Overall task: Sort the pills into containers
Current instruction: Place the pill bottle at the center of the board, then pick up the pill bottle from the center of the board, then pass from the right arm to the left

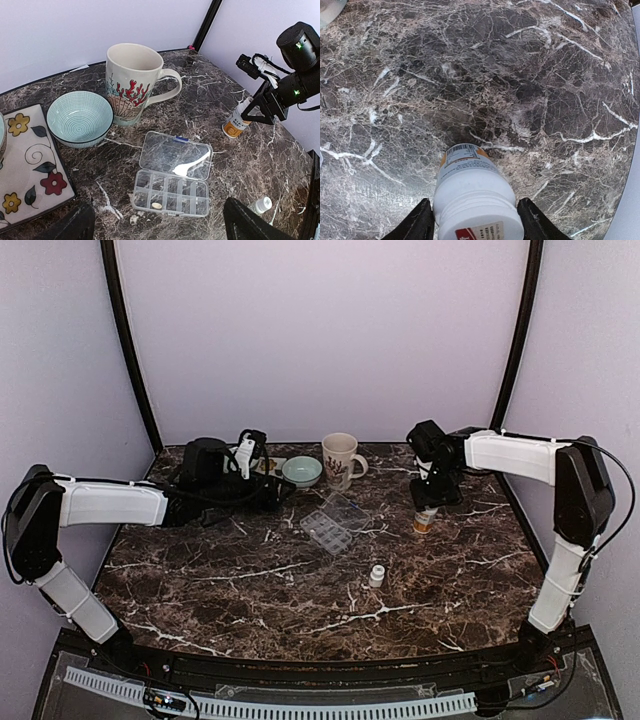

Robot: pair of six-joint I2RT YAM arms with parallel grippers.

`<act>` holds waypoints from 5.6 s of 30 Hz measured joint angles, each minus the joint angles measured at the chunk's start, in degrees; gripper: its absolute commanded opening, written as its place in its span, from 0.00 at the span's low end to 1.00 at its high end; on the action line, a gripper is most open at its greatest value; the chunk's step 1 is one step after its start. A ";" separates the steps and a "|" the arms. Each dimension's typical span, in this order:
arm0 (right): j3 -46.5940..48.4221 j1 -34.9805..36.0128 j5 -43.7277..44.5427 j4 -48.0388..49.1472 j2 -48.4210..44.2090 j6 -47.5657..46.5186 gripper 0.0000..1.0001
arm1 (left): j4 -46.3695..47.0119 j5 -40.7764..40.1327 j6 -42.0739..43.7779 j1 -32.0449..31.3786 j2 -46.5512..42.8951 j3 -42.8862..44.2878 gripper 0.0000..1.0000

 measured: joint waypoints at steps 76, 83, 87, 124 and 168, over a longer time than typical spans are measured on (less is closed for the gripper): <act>-8.94 23.28 -18.58 -0.35 -6.40 7.67 0.46 | -0.48 -0.83 -2.14 -3.10 -0.13 -3.26 0.90; -8.96 23.28 -18.43 -0.33 -5.27 7.56 0.46 | -0.07 -0.83 -2.12 -3.13 -0.11 -3.28 0.90; -8.96 23.28 -18.16 -0.37 -4.26 7.43 0.46 | 0.35 -0.83 -2.12 -3.13 -0.11 -3.28 0.90; -8.74 23.28 -17.18 -0.44 -1.55 6.03 0.27 | 0.46 -0.83 -2.08 -3.13 -0.11 -3.30 0.90; -0.61 21.44 -37.59 27.34 -12.59 12.94 0.00 | 31.93 45.75 -31.34 4.79 3.72 -2.16 0.83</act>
